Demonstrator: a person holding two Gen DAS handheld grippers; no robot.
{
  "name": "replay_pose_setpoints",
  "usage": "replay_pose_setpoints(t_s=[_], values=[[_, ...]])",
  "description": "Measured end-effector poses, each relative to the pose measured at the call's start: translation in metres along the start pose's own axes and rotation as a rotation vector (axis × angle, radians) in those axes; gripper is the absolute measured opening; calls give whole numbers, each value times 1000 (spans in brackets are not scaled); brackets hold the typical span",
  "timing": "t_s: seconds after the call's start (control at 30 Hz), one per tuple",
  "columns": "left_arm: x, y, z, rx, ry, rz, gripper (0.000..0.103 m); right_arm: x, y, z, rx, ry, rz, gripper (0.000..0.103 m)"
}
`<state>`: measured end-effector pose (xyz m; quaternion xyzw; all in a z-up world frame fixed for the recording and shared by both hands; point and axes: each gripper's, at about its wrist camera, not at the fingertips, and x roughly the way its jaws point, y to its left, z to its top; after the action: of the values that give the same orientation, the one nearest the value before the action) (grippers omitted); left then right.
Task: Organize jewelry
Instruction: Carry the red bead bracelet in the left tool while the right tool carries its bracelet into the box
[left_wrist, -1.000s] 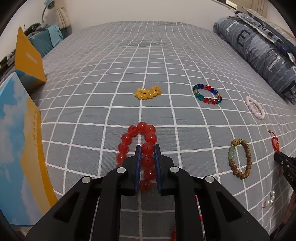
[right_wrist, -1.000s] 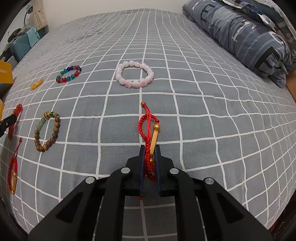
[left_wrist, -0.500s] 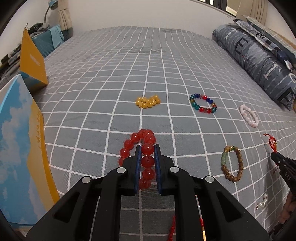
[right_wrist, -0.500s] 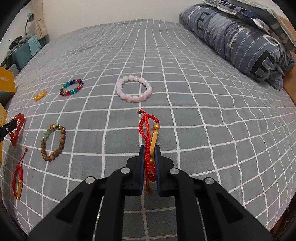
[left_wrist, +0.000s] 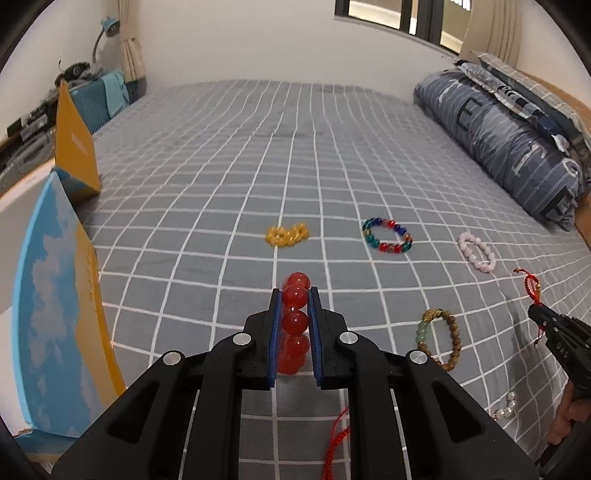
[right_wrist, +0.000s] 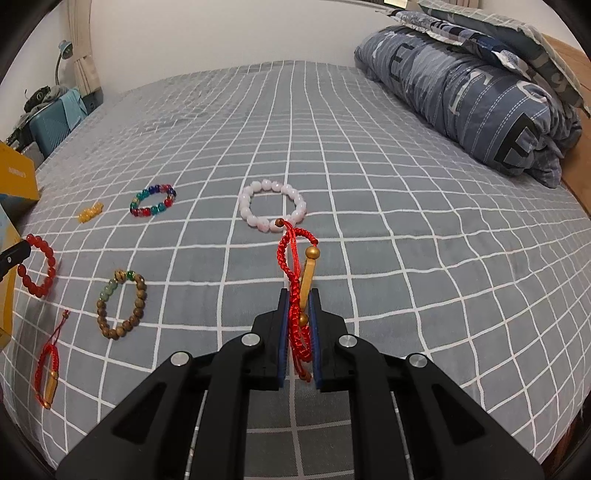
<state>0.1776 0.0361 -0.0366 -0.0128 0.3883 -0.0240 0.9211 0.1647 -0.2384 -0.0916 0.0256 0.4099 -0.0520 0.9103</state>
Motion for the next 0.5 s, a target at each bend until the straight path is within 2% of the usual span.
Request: replay_pose_setpoints(t_s=[0.17,0.5], values=[[-9,-5,1,9,-50,-32,13,-4,-1,1,9,-26,-6,9],[-32,-11,7,14,-159,-40,13,-19,4,8,22,-95,-17,9]])
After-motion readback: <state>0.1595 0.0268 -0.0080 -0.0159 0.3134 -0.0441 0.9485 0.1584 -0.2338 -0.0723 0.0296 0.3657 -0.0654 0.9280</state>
